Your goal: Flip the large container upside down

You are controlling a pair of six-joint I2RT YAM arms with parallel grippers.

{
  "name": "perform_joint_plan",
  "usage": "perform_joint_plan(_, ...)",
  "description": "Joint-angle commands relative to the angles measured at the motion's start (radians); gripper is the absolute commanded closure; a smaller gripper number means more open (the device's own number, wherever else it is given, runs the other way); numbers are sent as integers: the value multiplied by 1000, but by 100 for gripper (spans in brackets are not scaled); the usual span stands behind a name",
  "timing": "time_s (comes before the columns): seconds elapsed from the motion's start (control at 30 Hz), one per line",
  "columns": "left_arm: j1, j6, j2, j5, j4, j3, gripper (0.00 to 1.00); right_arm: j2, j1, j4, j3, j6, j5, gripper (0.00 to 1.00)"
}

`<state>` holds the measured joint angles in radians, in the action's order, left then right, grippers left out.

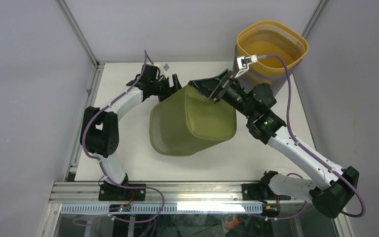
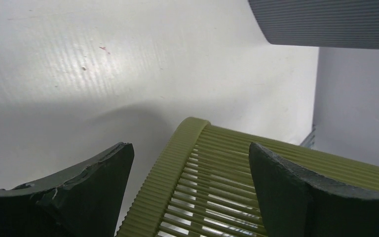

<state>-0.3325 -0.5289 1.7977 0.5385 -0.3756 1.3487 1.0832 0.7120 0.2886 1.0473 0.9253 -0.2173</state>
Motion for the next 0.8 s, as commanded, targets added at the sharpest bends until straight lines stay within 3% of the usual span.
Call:
perform_joint_plan(0.0, -22, 81, -8, -27, 43, 9, 11, 30, 14, 51, -29, -3, 3, 4)
perform_joint_plan(0.17, -22, 135, 33, -111, 104, -2, 7, 38, 17, 50, -51, -3, 3, 4)
perform_joint_plan(0.23, -22, 142, 59, -126, 121, 4, 2, 41, 17, 43, -52, -3, 3, 4)
perform_joint_plan(0.43, -22, 157, 100, -187, 146, 34, 1, 51, 17, 36, -48, -3, 3, 4)
perform_joint_plan(0.57, -22, 180, 94, -325, 152, 67, 1, 52, 17, 13, -30, 14, 20, 4)
perform_joint_plan(0.63, -22, 201, 83, -414, 150, 96, 1, 45, 17, -42, 21, -1, 26, 4)
perform_joint_plan(0.77, -18, 260, 42, -598, 145, 176, 1, -7, 17, -320, 151, -242, 104, 3)
